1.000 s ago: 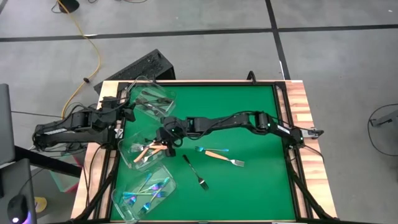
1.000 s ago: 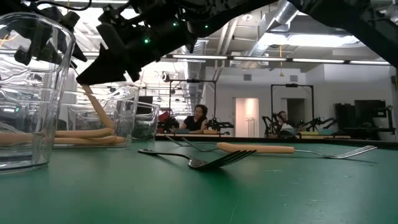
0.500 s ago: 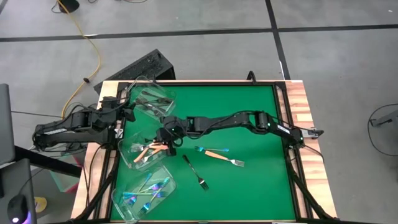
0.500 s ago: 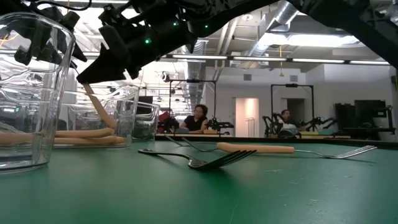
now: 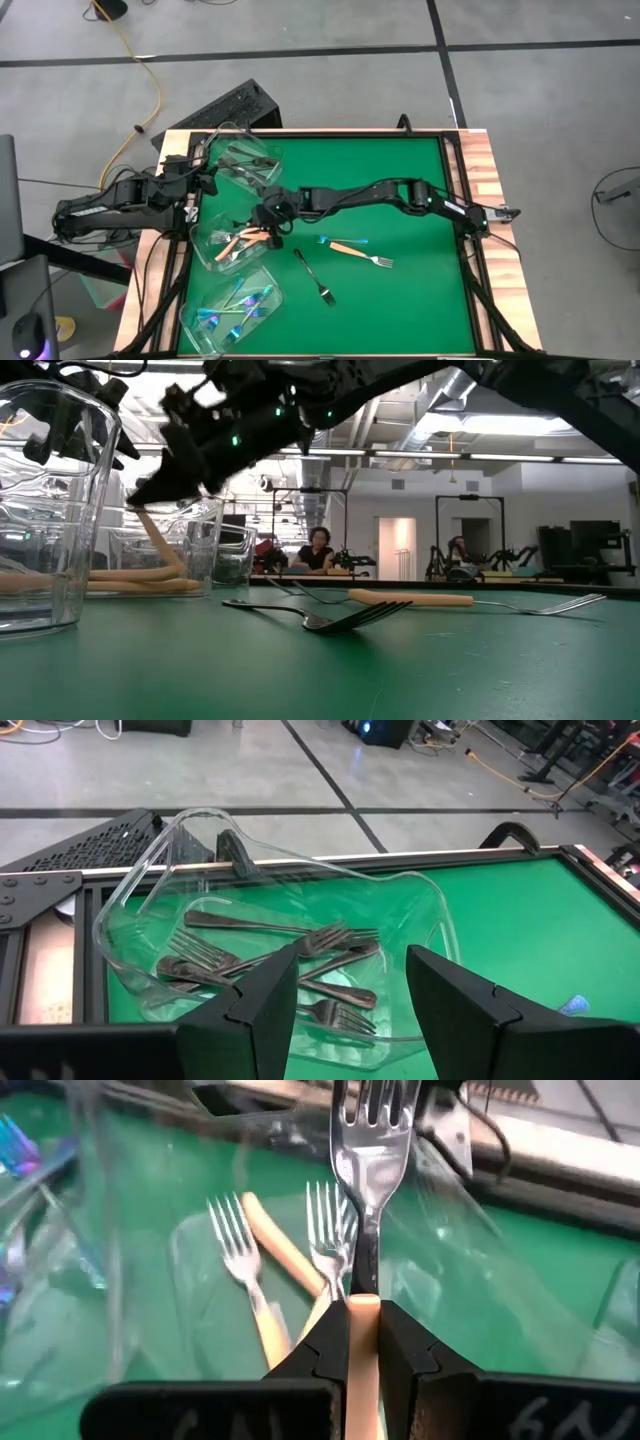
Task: Sort silverware by color (type)
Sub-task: Put the orange fork into the middle transparent bin
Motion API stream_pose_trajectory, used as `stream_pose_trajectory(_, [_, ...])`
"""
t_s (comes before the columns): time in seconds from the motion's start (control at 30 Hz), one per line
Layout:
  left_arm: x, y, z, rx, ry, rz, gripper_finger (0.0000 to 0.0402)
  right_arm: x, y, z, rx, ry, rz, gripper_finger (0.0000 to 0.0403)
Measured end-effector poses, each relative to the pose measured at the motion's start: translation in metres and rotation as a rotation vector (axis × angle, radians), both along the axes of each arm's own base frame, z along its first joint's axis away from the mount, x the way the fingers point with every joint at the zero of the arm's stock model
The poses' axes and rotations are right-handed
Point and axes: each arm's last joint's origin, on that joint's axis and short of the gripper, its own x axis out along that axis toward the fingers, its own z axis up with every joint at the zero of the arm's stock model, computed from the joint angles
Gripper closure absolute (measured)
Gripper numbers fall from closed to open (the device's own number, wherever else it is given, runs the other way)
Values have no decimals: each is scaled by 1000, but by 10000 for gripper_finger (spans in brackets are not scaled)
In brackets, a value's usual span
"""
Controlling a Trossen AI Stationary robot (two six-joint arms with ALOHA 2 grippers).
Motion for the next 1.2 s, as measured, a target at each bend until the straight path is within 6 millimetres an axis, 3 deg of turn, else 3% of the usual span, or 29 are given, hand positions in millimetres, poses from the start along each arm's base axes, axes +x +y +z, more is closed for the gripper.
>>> stream_pose_trajectory(0.13, [0,0,0,0,0,0,230,3,1,-12,11,16,-13,362])
stream_pose_trajectory(0.8, [0,0,0,0,3,0,230,4,1,-16,14,13,-12,361])
stream_pose_trajectory(1.2, [0,0,0,-1,4,0,230,4,-2,-18,31,22,-30,333])
